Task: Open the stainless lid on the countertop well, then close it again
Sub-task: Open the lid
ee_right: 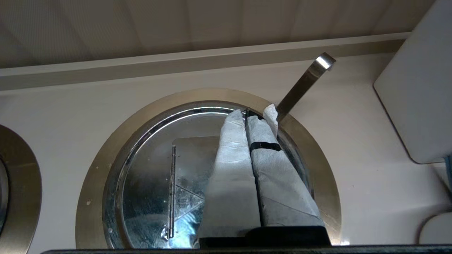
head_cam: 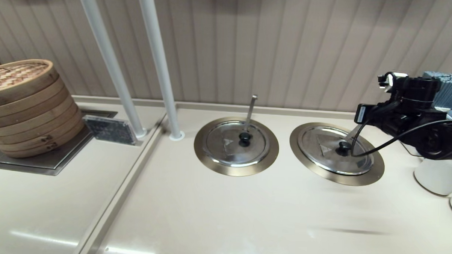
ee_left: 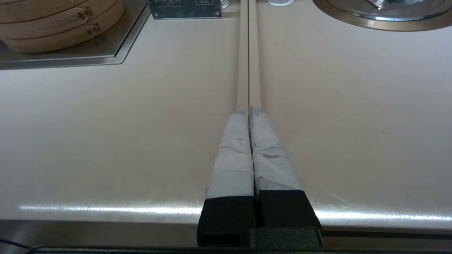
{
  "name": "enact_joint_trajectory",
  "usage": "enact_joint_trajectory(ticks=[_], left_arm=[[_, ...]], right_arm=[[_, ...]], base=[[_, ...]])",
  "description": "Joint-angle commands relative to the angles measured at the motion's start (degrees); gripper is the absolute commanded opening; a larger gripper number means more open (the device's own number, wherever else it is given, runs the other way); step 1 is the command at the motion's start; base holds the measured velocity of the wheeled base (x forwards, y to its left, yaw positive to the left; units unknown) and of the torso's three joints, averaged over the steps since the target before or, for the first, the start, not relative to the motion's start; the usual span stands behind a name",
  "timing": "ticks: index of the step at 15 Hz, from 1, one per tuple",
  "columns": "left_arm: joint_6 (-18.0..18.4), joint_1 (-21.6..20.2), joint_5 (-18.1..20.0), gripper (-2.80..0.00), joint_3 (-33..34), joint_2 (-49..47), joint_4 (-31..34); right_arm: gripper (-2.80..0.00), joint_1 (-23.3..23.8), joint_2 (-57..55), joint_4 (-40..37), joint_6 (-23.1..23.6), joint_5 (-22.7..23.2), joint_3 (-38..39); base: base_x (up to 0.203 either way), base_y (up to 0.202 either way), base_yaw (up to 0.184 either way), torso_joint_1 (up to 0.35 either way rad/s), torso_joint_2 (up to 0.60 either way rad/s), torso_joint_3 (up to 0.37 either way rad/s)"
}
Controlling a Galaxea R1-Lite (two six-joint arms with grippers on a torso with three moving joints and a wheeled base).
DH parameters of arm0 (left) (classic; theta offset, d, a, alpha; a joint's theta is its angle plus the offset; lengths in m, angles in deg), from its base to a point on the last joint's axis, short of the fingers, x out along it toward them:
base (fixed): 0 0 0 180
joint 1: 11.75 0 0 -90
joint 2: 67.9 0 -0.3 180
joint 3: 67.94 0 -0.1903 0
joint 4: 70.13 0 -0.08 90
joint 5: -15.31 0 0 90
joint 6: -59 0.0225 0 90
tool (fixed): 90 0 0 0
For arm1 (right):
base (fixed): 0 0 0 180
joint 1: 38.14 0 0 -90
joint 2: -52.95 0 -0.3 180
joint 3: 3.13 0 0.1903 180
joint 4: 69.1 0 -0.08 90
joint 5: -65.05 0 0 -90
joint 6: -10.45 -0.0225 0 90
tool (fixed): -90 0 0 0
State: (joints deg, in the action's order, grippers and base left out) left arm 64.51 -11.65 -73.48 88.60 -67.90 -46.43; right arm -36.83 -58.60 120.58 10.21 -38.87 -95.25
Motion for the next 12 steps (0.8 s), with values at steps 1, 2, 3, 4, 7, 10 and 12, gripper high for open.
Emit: enact_joint_trajectory(ticks=[1,2,3,4,7,10,12], left_arm=[[0.0,0.0,0.0,-2.8,0.0,0.0,0.0],[0.0,0.0,0.0,-2.8,0.0,0.0,0.0],[0.0,0.0,0.0,-2.8,0.0,0.0,0.0],[0.0,0.0,0.0,-2.8,0.0,0.0,0.0],[0.0,0.0,0.0,-2.8,0.0,0.0,0.0],[0.0,0.0,0.0,-2.8,0.0,0.0,0.0],[0.0,0.0,0.0,-2.8,0.0,0.0,0.0]], right_arm=[[-2.8,-0.4,-3.7,9.1,1.8,0.1,3.5],[-2.8,-0.7,-3.9,9.8,3.4,0.2,4.7],[-2.8,-1.0,-4.7,10.8,4.0,0.3,6.1],[-2.8,-1.3,-6.2,13.3,4.5,0.3,6.9],[-2.8,-1.6,-10.9,20.9,8.1,-0.4,8.4],[-2.8,-3.5,-11.0,21.0,8.2,-2.5,9.0],[-2.8,-3.5,-10.5,20.7,8.2,-2.8,9.1]], base=[[0.0,0.0,0.0,0.0,0.0,0.0],[0.0,0.0,0.0,0.0,0.0,0.0],[0.0,0.0,0.0,0.0,0.0,0.0],[0.0,0.0,0.0,0.0,0.0,0.0],[0.0,0.0,0.0,0.0,0.0,0.0],[0.0,0.0,0.0,0.0,0.0,0.0],[0.0,0.0,0.0,0.0,0.0,0.0]])
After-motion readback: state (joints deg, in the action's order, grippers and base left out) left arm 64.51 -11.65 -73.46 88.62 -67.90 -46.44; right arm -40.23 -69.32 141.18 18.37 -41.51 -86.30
